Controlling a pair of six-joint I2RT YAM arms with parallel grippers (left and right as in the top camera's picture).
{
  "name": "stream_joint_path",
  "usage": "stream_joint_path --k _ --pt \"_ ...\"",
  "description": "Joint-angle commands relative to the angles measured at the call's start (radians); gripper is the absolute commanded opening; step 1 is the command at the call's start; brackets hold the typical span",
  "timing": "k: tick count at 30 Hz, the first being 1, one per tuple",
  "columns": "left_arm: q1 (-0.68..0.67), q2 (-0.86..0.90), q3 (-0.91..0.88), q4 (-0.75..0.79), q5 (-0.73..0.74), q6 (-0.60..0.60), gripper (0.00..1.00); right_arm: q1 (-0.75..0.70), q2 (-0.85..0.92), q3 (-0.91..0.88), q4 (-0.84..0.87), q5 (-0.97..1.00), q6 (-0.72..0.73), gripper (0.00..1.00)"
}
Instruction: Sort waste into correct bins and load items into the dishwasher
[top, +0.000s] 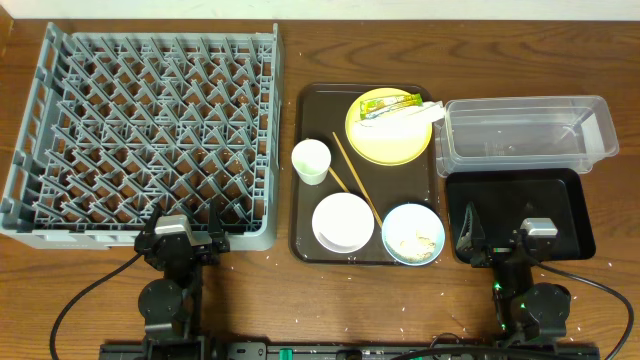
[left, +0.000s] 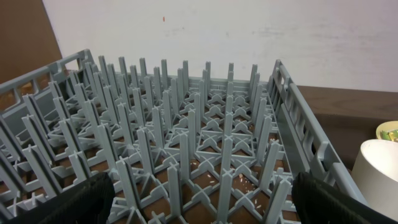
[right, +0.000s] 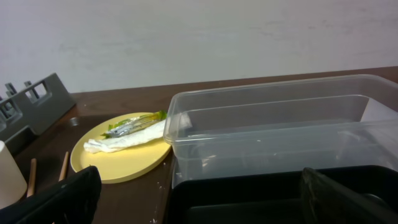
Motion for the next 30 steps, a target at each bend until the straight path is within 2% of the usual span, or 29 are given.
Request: stream_joint_path --k 1,30 --pt "0.004 -0.005 -0.02 -0.034 -0.008 0.014 0.92 0.005 -0.007 -0.002 -0.005 0.0 -0.007 0.99" --pt "0.004 -0.005 -0.02 -0.034 -0.008 0.014 0.92 0.005 -0.007 -0.002 -0.004 0.0 -0.007 0.99"
